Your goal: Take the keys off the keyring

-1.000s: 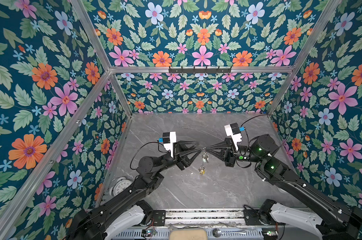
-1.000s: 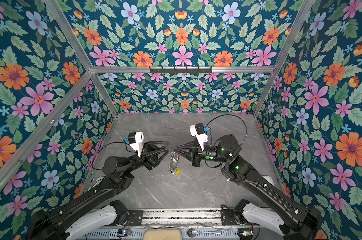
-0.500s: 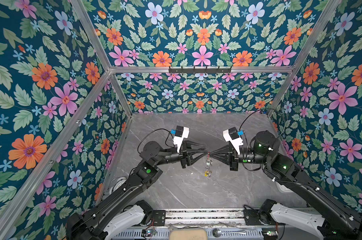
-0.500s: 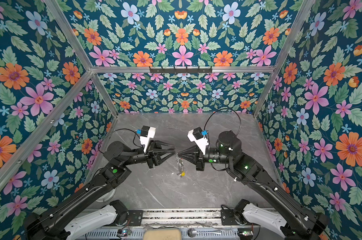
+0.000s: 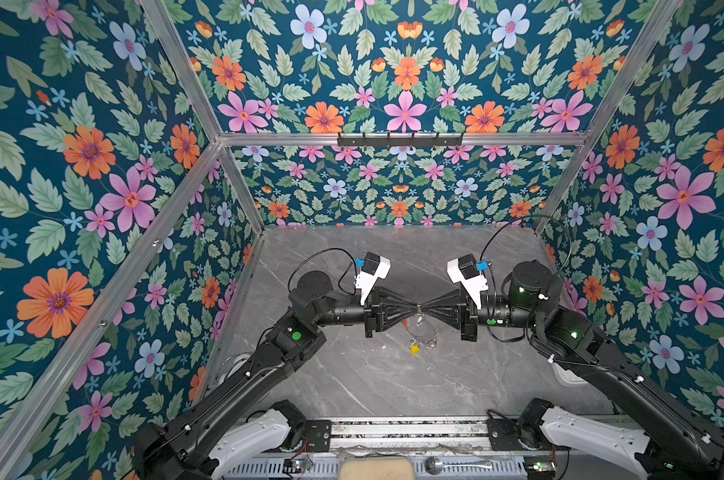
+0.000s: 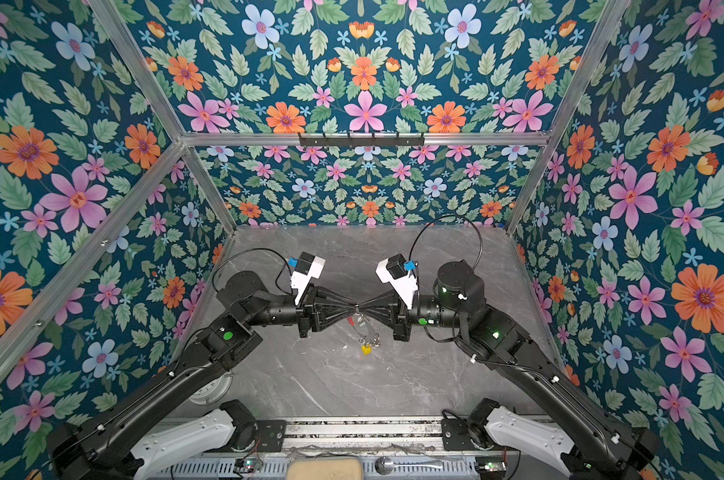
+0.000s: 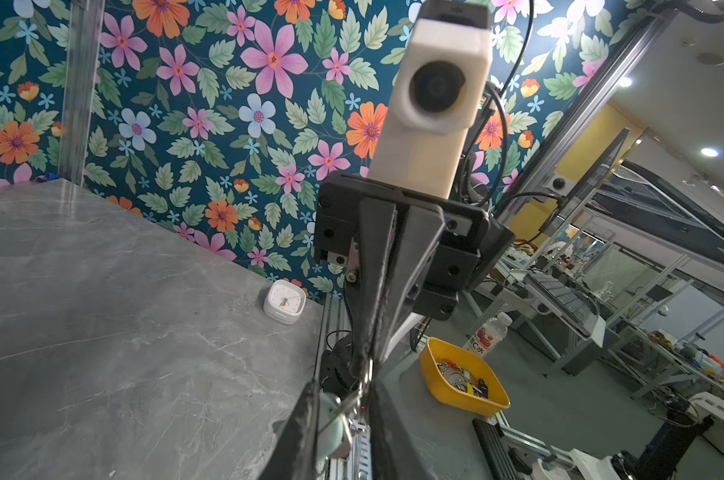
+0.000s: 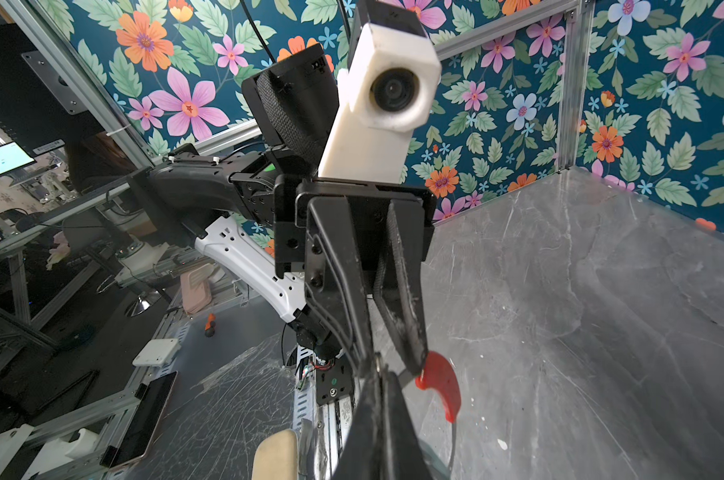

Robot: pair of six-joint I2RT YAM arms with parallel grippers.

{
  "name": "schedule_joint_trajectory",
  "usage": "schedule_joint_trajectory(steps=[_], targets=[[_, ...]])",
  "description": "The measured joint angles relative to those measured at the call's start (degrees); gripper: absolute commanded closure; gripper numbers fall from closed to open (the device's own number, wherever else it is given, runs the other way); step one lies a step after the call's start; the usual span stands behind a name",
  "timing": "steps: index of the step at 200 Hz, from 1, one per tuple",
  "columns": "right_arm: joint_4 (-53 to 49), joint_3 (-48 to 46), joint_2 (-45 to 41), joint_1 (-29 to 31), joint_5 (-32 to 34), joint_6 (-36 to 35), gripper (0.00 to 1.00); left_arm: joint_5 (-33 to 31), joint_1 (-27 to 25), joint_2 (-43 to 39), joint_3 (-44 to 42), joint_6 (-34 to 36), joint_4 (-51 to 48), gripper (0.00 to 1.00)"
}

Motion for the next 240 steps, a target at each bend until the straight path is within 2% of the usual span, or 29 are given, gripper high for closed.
schedule_joint_trajectory(steps=[58, 117, 154, 186, 214, 229, 240], targets=[[-0.8, 0.1, 0.6, 0.0, 1.0, -0.5, 1.0, 1.8, 0.0, 0.4, 0.5, 0.0, 0.0, 0.85], [-1.2, 0.1, 0.6, 0.0, 1.0, -0.6, 1.0, 2.4, 0.0, 1.5, 1.0, 0.2, 0.0, 0.89], [-1.3, 0.2, 0.5, 0.0, 1.0, -0.6, 1.0, 2.7, 0.0, 1.4, 1.0, 0.2, 0.1, 1.0], [-0.8, 0.0, 0.5, 0.0, 1.0, -0.3, 1.0, 2.2, -0.1, 0.9, 0.3, 0.2, 0.6, 1.0], [1.6, -1.4, -0.6, 0.0, 2.9, 1.4, 0.56, 0.5, -0.2, -0.2, -1.1, -0.3, 2.3, 1.0], [4.4, -2.9, -2.1, -0.1, 5.5, 2.4, 0.42, -1.6, -0.2, -1.3, -2.5, -0.3, 3.4, 1.0], [6.5, -4.5, -3.3, 0.0, 6.5, 3.3, 0.37, -3.6, -0.2, -2.4, -3.7, -0.3, 4.2, 1.0]])
